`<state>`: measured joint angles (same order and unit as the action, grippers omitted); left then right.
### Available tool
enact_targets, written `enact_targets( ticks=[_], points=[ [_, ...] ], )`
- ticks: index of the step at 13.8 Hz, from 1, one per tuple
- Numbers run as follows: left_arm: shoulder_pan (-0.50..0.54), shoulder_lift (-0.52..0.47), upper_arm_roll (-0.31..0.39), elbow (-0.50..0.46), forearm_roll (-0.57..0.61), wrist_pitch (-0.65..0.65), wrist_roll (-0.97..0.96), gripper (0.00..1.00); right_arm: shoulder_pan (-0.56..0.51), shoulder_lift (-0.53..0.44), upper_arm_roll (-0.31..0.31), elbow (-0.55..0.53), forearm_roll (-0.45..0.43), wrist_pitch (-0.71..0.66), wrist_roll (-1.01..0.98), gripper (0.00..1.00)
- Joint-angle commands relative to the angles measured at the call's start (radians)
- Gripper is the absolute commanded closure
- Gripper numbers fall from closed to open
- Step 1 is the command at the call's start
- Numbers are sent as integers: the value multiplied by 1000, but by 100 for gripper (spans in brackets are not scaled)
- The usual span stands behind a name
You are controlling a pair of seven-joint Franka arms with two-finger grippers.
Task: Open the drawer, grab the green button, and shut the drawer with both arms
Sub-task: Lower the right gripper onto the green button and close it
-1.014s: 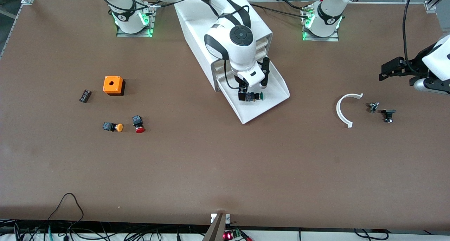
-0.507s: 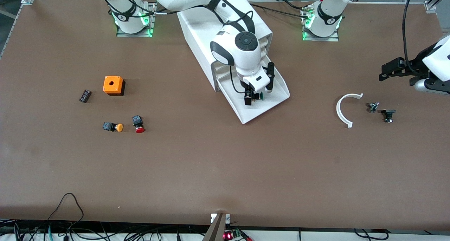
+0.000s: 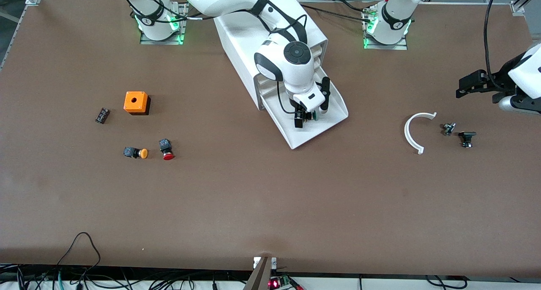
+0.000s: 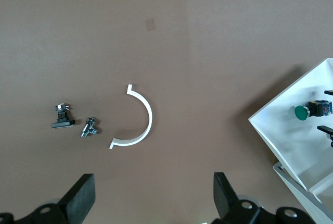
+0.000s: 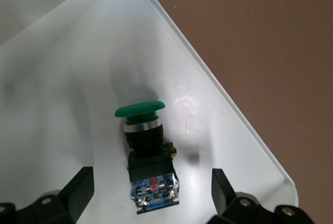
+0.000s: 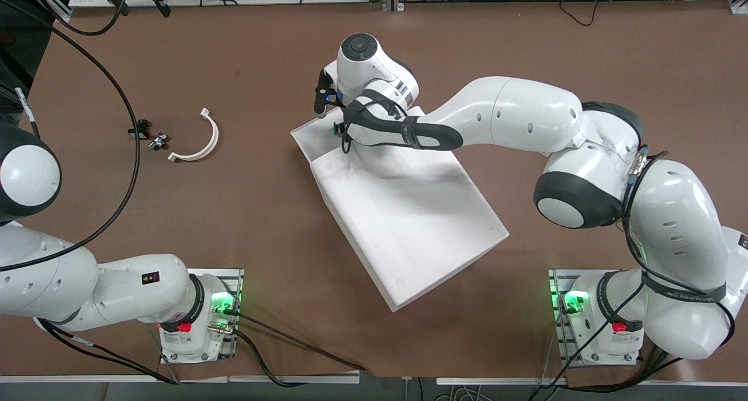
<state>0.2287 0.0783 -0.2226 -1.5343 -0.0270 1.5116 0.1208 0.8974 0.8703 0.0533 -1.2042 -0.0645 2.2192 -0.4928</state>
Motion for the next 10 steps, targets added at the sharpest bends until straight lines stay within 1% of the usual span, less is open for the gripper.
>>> enact_targets(
  ticks=[1,9,10],
  points=[
    [-6,17,0,33,29,-21,-13,0,5,29,6,31,-32,-4,-1,0],
    [-6,17,0,33,29,-21,-15,0,20,36,6,28,-43,-12,-1,0],
    [-6,17,0,31,29,-21,-15,0,18,42,6,28,-52,-10,-1,2]
  ],
)
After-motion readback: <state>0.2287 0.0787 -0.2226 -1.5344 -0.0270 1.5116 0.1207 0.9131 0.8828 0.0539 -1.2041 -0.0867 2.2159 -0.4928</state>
